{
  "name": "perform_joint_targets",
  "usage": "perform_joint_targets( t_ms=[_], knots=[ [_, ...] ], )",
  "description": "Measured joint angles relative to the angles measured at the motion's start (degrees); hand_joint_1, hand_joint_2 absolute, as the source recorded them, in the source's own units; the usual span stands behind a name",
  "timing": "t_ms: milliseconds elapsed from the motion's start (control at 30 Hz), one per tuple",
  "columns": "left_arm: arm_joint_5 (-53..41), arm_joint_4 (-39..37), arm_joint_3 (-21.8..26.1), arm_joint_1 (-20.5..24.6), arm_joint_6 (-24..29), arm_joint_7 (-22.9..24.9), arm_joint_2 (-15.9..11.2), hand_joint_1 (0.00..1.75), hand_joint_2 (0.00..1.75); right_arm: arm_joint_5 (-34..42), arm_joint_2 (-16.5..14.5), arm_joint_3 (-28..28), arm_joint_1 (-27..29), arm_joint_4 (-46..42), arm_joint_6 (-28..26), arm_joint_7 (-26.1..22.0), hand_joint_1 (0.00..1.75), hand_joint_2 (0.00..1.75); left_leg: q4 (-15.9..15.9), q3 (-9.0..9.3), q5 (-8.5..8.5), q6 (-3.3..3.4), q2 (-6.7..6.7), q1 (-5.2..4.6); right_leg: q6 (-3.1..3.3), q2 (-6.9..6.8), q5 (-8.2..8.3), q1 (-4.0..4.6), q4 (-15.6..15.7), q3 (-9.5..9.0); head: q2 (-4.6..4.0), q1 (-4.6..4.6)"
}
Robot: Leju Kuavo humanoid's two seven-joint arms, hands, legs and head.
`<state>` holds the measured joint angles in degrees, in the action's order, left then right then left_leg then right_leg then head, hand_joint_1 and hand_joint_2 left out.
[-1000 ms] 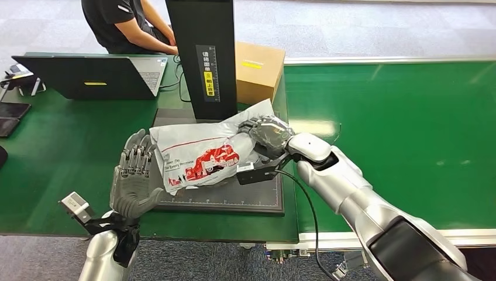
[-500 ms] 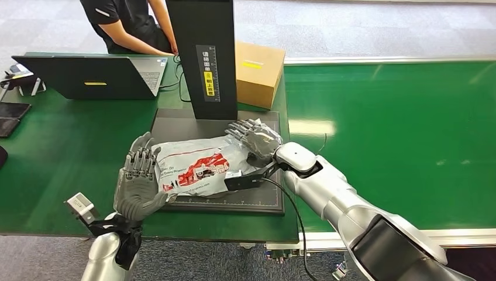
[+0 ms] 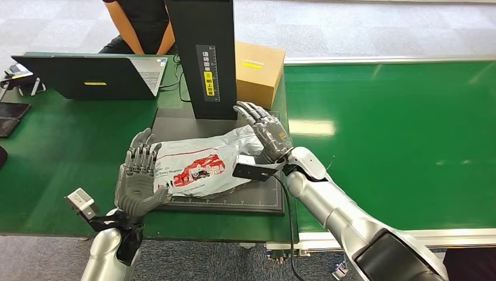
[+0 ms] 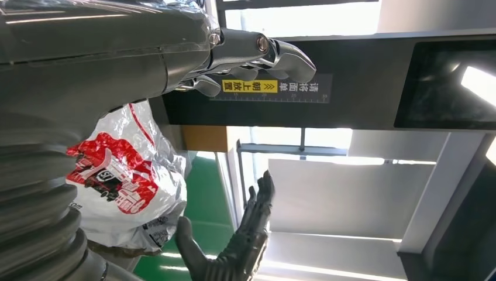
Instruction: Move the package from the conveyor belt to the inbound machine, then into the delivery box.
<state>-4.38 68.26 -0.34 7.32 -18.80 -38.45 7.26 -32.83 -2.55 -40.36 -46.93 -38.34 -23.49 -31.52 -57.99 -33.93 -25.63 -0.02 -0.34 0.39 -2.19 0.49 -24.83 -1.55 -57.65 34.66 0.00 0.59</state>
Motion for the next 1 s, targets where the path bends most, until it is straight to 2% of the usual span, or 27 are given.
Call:
perform_joint_targets(
  t_ms=[133, 233, 367, 567, 700, 1000],
  knots=[
    [0.4, 0.1, 0.0, -1.0, 0.4, 0.1, 0.0, 0.0, 1.75, 9.6, 0.7, 5.8, 4.7, -5.6, 4.4, -2.0, 0.0, 1.75, 0.0, -0.03, -0.01, 0.0, 0.0, 0.0, 0.02, -0.01, -0.02, 0.0, 0.0, 0.03, 0.0, 0.0],
    [0.7, 0.7, 0.3, -1.9, 0.7, 0.4, -0.1, 0.0, 1.75, 17.5, 1.1, 11.0, 10.4, -12.1, 9.6, -2.7, 0.0, 1.75, 0.0, -0.05, -0.03, -0.01, -0.01, 0.0, 0.05, -0.02, -0.04, 0.01, 0.0, 0.04, 0.0, 0.0],
    [0.8, 1.5, 0.8, -2.8, 0.7, 1.0, -0.1, 0.0, 1.75, 22.9, 1.4, 18.6, 18.7, -21.3, 15.6, -2.5, 0.0, 1.75, 0.0, -0.09, -0.06, -0.02, -0.02, 0.0, 0.06, -0.03, -0.06, 0.01, 0.0, 0.08, 0.0, 0.0],
    [0.2, 3.2, 1.1, -3.8, 0.3, 1.8, -0.1, 0.0, 1.75, 25.0, 1.3, 28.0, 29.1, -32.7, 23.0, -1.4, 0.0, 1.75, 0.0, -0.1, -0.07, -0.02, -0.02, 0.0, 0.08, -0.03, -0.07, 0.0, 0.0, 0.1, 0.0, 0.0],
    [-0.4, 4.1, 1.5, -4.3, -0.2, 2.2, 0.0, 0.0, 1.75, 25.2, 0.8, 32.3, 34.1, -38.3, 25.5, -1.0, 0.0, 1.75, 0.0, -0.1, -0.07, -0.03, -0.02, 0.0, 0.08, -0.03, -0.07, 0.0, 0.0, 0.1, 0.0, -0.01],
    [-1.2, 4.5, 2.1, -4.2, -0.9, 2.4, 0.4, 0.0, 1.75, 24.2, -1.1, 37.6, 40.1, -47.2, 30.0, 0.2, 0.0, 1.75, 0.0, -0.08, -0.07, -0.03, 0.0, 0.0, 0.08, -0.01, -0.07, 0.0, 0.0, 0.12, 0.0, 0.0]
  ],
)
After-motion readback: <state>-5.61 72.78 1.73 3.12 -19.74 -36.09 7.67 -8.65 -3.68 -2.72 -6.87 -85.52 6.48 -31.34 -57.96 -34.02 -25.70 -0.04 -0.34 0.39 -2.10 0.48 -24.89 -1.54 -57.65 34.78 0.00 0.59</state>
